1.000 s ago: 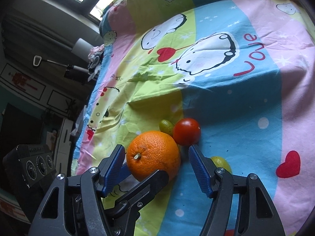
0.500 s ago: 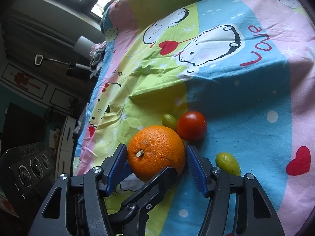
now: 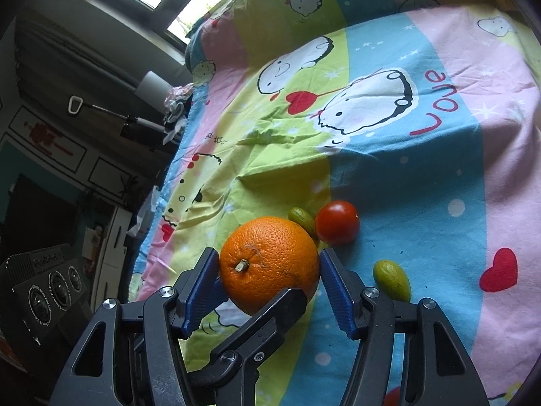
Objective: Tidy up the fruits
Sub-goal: 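Lift the orange with the right gripper and carry it over the basin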
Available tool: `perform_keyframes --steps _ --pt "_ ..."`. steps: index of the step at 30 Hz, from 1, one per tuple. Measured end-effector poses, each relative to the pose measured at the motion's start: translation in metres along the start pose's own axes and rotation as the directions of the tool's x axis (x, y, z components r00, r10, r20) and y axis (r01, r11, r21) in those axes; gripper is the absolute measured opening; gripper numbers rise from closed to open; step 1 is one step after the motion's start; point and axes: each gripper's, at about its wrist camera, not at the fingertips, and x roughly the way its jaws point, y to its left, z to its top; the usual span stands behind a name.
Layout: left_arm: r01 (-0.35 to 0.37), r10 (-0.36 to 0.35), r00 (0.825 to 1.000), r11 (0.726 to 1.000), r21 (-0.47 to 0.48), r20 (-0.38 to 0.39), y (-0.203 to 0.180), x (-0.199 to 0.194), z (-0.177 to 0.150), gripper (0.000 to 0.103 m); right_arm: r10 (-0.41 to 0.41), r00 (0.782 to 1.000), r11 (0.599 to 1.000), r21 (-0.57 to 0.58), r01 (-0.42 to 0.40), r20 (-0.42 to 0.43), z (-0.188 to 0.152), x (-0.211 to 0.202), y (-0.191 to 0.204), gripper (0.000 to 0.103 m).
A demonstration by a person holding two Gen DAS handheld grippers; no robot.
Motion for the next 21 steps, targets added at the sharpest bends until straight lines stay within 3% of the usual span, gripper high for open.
perform_keyframes --steps 21 --pt "0.061 -0.074 0.988 0.993 0.099 0.133 -0.032 -0.036 -0.002 0.060 -0.031 0.985 0.997 -0.060 0.041 0.168 -0.010 -0.055 0.017 0.064"
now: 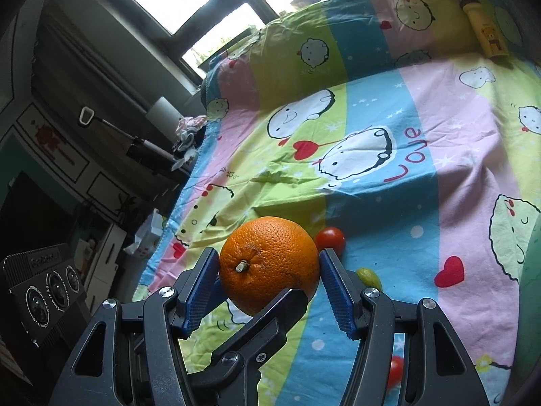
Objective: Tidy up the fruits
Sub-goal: 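Lift the orange with the right gripper and carry it over the basin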
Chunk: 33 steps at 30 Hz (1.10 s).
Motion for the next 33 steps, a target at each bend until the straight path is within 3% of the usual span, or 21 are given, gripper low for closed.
perform_keyframes --steps 16,33 --pt "0.053 -0.061 0.992 0.996 0.074 0.111 -0.029 -0.036 0.009 0.060 -0.021 0.990 0.999 -0.043 0.027 0.142 -0.001 -0.053 0.018 0.064" --pt "0.111 -0.126 0.984 0.987 0.117 0.126 -0.050 -0.045 0.015 0.060 -0.061 0.977 0.997 -0.035 0.069 0.204 -0.002 -0.087 0.020 0.064"
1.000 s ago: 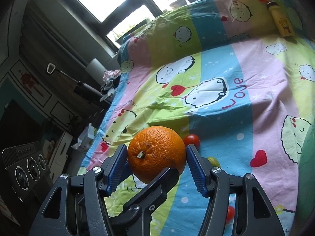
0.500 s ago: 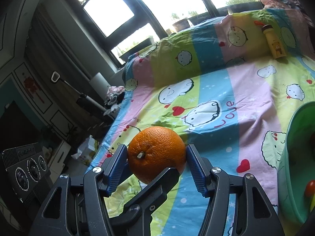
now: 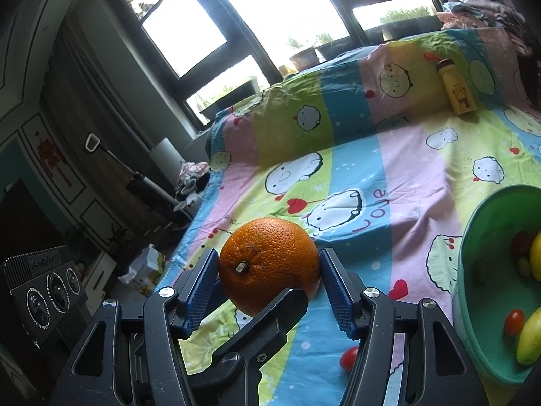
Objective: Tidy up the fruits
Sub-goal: 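Lift the orange with the right gripper and carry it over the basin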
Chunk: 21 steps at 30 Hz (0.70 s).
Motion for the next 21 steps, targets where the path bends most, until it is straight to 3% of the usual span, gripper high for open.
perform_keyframes --steps 21 --pt "0.061 -0.060 0.998 0.997 0.049 -0.023 -0.044 0.010 0.014 0.060 -0.062 0.997 0.997 0.050 0.060 0.037 0.014 -0.035 -0.026 0.064"
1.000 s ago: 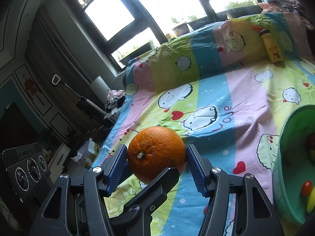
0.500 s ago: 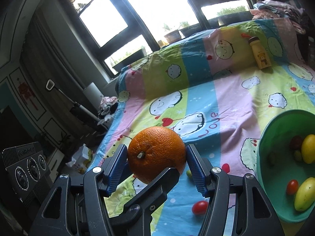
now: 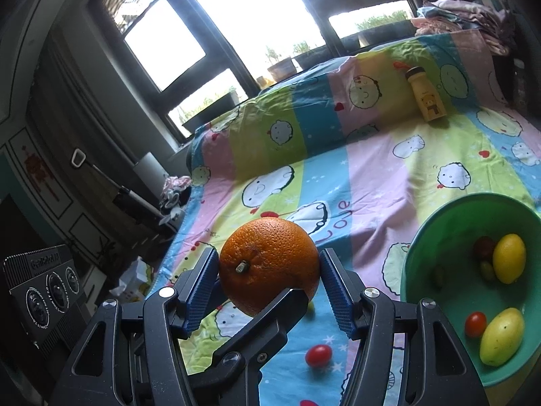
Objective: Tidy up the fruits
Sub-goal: 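Lift the orange with the right gripper and carry it over the basin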
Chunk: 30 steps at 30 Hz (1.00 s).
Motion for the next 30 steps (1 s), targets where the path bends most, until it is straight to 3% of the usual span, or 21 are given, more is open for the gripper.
perform_keyframes --steps 30 --pt "0.103 -0.099 0.989 0.994 0.040 -0.111 -0.061 0.055 -0.002 0.060 -0.096 0.995 0.986 0.139 0.095 0.000 0.006 -0.033 -0.072 0.064"
